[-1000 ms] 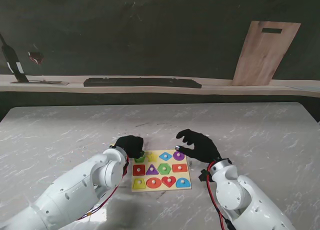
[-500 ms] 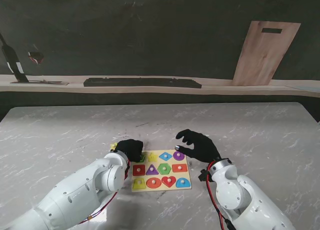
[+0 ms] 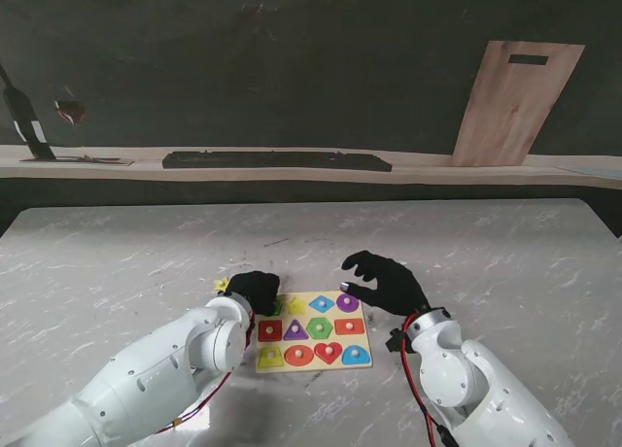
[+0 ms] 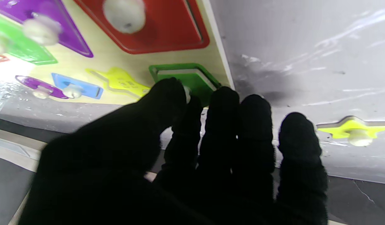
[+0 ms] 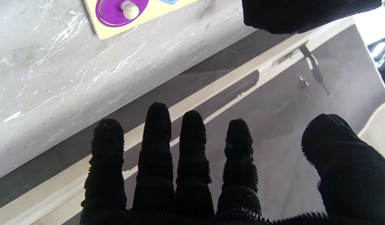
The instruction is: Fit puzzle pieces into a puzzle board
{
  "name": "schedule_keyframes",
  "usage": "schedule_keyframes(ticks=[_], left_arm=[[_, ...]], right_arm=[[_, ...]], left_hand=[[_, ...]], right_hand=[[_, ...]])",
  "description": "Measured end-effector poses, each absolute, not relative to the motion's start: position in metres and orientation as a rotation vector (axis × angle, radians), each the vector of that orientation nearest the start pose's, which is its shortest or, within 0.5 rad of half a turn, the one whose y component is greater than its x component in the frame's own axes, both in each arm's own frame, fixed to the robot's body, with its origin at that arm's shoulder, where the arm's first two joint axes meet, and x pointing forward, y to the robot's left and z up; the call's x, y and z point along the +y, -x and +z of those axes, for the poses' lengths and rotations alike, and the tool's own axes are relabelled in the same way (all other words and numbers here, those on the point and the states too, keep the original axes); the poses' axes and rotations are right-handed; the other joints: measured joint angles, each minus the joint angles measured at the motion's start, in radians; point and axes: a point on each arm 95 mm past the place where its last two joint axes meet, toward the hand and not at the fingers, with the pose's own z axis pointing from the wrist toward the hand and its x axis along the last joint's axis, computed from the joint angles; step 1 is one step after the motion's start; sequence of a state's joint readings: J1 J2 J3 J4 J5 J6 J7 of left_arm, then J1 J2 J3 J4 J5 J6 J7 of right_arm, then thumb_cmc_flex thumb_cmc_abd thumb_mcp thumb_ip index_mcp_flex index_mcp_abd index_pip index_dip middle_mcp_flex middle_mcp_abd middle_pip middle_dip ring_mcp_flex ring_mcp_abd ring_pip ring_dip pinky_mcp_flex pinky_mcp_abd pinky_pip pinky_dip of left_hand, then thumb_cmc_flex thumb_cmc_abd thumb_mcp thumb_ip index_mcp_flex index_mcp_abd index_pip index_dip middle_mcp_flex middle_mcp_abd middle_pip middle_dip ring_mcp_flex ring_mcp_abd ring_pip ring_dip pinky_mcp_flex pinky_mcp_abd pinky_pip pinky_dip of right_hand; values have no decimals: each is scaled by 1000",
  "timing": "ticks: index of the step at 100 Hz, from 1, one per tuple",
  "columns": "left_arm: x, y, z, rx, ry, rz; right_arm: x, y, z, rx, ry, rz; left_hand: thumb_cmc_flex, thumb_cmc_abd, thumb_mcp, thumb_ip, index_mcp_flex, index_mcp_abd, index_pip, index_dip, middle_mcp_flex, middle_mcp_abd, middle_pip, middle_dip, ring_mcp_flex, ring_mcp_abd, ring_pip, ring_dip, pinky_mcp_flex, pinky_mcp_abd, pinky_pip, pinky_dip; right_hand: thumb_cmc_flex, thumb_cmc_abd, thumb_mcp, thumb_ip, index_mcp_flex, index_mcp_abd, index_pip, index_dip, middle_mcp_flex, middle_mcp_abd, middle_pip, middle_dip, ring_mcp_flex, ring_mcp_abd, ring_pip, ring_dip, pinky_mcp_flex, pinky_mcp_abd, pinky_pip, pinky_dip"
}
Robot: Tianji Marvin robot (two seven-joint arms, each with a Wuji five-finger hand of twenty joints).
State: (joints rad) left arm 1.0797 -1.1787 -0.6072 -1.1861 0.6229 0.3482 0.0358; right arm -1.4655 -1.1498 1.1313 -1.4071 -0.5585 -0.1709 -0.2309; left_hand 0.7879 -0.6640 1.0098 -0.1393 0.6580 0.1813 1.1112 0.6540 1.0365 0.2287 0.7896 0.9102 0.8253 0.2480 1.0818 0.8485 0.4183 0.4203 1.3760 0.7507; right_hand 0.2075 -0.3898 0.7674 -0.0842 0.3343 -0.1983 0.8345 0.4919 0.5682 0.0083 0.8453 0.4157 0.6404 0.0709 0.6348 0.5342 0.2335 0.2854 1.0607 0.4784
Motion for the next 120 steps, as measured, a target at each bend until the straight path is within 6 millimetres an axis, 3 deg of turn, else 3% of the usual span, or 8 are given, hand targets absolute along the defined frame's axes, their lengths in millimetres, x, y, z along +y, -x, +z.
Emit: schedule_keyframes(ticks=[72,103,120], left_arm=[[-92,-462,-380,1643,1442,-1249],[-91,-466,-380,1638,1423,-1244],[-91,-465,-380,1645,1411,-1233]], right_arm=[[12,-421,-341,-1546,1998,-2565],[11,-421,-341,-1543,1997,-2569],[11,-420,-341,-1541,1997,-2571]], left_hand=[[1,13,-8,0,-10,14,13,-14,-17,0,11,8,-2,0,8,1,-10,0,0,0],[52,86,-214,1,-10,1,13,-56,-59,10,35,-26,-21,10,8,1,-39,0,-15,0],[64,103,-266,1,-10,1,13,-66,-72,11,48,-40,-30,11,7,1,-47,0,-16,0]], right_hand=[[0,0,0,0,0,0,0,0,0,0,0,0,0,0,0,0,0,0,0,0],[1,0,0,0,28,0,0,0,21,0,4,0,0,0,1,0,0,0,1,0],[1,1,0,0,38,0,3,0,21,0,9,0,1,0,2,0,0,0,1,0]])
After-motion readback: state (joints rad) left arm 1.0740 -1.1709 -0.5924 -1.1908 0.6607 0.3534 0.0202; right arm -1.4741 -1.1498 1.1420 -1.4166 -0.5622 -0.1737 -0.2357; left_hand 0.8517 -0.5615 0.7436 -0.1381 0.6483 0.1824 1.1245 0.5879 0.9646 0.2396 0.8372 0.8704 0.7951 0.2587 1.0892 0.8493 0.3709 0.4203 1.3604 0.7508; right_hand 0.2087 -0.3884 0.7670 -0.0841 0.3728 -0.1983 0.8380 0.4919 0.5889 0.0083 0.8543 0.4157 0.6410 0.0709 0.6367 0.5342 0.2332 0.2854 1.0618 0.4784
